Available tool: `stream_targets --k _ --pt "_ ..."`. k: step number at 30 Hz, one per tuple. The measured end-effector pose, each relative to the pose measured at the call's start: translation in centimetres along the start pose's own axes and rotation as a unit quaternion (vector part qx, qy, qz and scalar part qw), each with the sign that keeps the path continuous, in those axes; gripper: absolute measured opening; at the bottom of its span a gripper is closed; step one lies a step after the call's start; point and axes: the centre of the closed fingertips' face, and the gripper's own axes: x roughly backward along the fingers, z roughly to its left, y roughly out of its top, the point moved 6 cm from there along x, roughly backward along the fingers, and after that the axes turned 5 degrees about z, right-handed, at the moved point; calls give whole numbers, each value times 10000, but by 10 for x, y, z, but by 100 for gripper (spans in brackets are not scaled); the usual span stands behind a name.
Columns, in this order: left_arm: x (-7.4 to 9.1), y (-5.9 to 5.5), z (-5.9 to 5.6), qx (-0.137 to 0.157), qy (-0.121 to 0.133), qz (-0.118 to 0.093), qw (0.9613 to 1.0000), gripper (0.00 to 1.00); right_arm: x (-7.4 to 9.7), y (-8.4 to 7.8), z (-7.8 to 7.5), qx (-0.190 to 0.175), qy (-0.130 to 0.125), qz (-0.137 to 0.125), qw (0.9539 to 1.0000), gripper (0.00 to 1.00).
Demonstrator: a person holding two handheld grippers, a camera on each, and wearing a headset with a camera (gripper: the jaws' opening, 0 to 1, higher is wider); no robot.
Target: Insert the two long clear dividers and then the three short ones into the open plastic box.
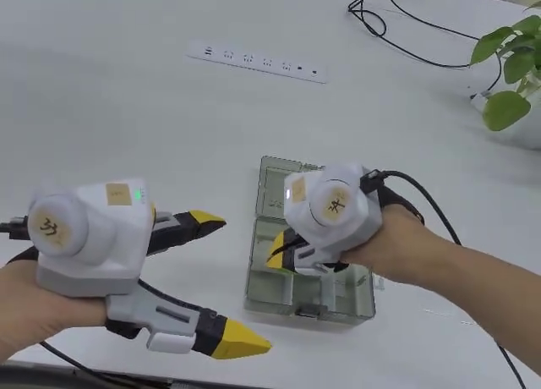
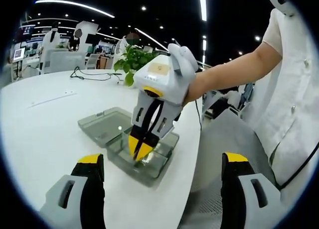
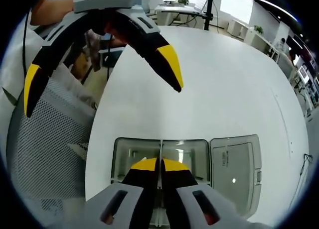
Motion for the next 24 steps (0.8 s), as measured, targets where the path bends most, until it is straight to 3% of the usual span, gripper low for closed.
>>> stream_targets --k 11,24 --pt "6 -2 -1 12 101 49 9999 100 11 6 2 -263 0 -287 9992 13" --pt "12 -1 -2 -1 199 60 9998 100 45 11 0 -608 -208 -870 9941 24"
